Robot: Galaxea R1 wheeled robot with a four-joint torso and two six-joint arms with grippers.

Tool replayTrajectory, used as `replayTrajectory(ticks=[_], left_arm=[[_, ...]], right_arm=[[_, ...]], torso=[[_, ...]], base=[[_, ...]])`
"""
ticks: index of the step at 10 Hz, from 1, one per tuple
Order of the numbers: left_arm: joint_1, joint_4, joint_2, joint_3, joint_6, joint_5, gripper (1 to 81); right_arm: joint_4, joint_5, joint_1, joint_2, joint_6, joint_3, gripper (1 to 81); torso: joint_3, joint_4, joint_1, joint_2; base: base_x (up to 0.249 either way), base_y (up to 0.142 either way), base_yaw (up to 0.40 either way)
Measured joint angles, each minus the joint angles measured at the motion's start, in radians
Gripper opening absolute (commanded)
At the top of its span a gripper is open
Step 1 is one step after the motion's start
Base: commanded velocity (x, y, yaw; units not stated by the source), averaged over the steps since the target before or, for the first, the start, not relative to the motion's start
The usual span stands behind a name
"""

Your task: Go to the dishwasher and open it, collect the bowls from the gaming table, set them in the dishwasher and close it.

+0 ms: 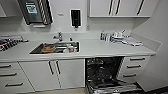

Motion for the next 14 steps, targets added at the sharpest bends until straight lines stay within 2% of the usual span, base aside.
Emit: replayTrajectory(ticks=[3,6,9,11,14], left_arm=[[-0.015,0.0,0.023,-0.032,0.0,-0.005,81.1],[-0.028,0.0,0.06,-0.054,0.0,-0.064,81.1],[-0.032,0.0,0.057,-0.064,0.0,-0.064,81.1],[-0.032,0.001,0.057,-0.071,0.0,-0.065,81.1],[-0.027,0.001,0.057,-0.071,0.0,-0.066,81.1]], right_arm=[[-0.002,0.003,0.008,0.059,0.0,-0.044,81.1],[-0.011,0.004,0.007,0.101,-0.001,-0.131,81.1],[-0.017,0.003,0.008,0.118,-0.001,-0.13,81.1],[-0.017,0.004,0.008,0.119,-0.001,-0.129,81.1],[-0.018,0.004,-0.004,0.119,-0.001,-0.129,81.1]], torso=[[0.0,0.0,-0.07,0.108],[0.0,0.0,-0.14,0.217],[0.005,0.0,-0.206,0.32],[0.051,-0.006,-0.241,0.376],[0.15,-0.023,-0.309,0.478]], base=[[0.0,0.0,0.0],[0.0,0.0,0.0],[0.0,0.0,0.0],[0.0,0.0,0.0],[0.0,0.0,0.0]])
